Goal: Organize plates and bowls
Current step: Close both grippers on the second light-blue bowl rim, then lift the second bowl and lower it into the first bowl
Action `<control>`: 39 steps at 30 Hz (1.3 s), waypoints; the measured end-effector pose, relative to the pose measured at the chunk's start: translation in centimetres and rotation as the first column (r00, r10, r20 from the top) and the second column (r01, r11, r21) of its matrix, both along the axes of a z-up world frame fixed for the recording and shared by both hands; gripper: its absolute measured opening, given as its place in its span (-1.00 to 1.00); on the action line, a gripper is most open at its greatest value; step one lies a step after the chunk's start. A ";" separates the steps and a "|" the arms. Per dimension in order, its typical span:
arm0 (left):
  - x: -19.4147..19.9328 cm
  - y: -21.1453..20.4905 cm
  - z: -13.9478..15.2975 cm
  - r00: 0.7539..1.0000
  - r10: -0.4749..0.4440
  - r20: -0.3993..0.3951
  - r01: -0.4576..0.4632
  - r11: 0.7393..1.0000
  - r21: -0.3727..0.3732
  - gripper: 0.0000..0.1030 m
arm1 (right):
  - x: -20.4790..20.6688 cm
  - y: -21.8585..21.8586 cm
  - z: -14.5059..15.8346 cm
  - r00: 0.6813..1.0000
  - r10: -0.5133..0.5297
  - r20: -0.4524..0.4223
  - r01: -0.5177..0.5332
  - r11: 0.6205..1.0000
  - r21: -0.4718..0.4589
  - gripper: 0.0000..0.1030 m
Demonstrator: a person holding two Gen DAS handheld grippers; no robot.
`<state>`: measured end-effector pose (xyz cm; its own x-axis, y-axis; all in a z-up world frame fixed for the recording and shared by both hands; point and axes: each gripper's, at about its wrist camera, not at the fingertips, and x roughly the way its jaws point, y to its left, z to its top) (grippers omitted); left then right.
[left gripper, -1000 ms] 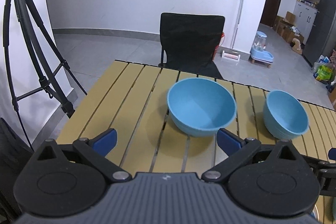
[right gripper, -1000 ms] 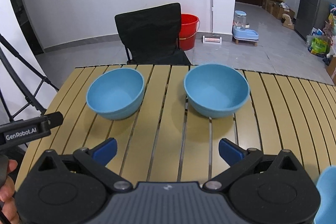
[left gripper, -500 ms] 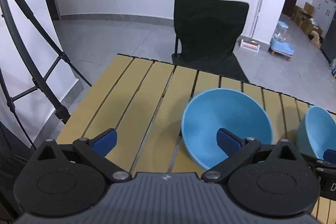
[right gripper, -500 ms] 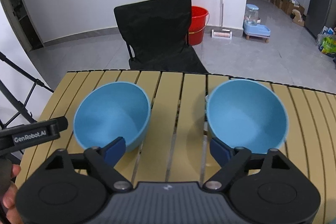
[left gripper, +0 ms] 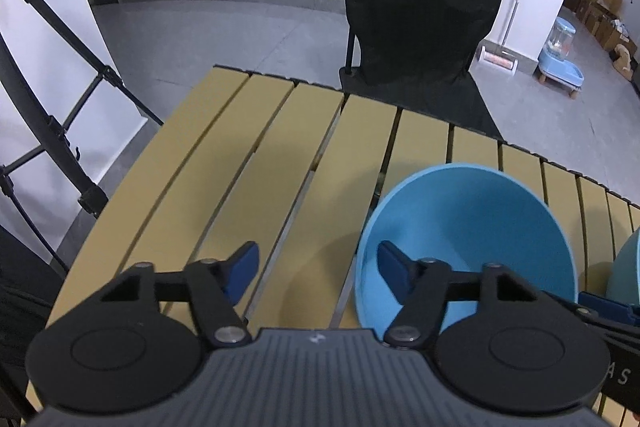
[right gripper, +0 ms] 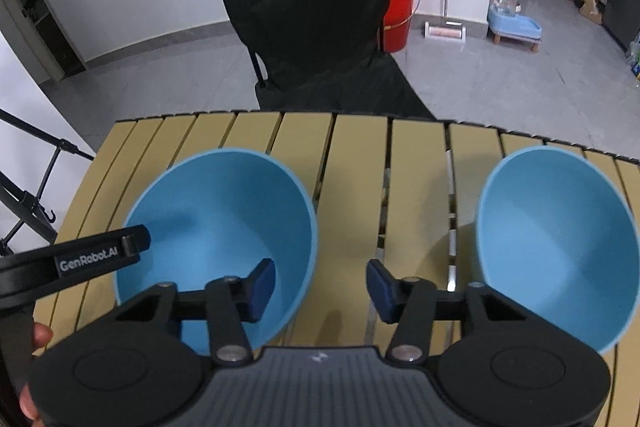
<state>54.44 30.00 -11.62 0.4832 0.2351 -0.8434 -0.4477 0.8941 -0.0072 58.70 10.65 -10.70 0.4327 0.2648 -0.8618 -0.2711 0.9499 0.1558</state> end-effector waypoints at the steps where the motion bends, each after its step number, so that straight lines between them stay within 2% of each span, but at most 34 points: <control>1: 0.1 0.1 -0.2 1.000 0.001 -0.004 -0.001 1.000 -0.005 0.10 | 0.2 0.2 -0.2 1.000 0.003 -0.005 -0.003 1.000 0.002 -0.17; 4: 0.3 0.0 -0.4 1.000 -0.012 -0.002 0.012 0.999 -0.038 -0.28 | 0.4 0.5 -0.7 1.000 0.011 -0.021 -0.011 1.000 0.013 -0.41; 6: 0.4 -0.3 -0.3 1.000 -0.030 0.009 0.030 0.998 -0.051 -0.65 | 0.6 0.6 -0.9 0.999 0.015 -0.031 -0.015 1.000 0.020 -0.63; 8: 0.5 -0.8 -0.2 0.999 -0.040 0.011 0.041 0.998 -0.055 -0.79 | 0.5 0.6 -1.0 0.999 0.019 -0.043 -0.017 0.999 0.038 -0.76; 26: -0.4 -1.9 1.5 0.999 -0.035 0.042 0.036 0.999 -0.019 -0.80 | -0.4 0.4 0.0 1.000 -0.015 -0.025 0.016 0.999 0.037 -0.81; 39: -4.0 -3.6 5.6 0.996 -0.053 0.077 0.053 0.999 -0.008 -0.80 | -3.5 -1.3 3.3 1.000 -0.023 -0.002 0.023 0.999 0.047 -0.81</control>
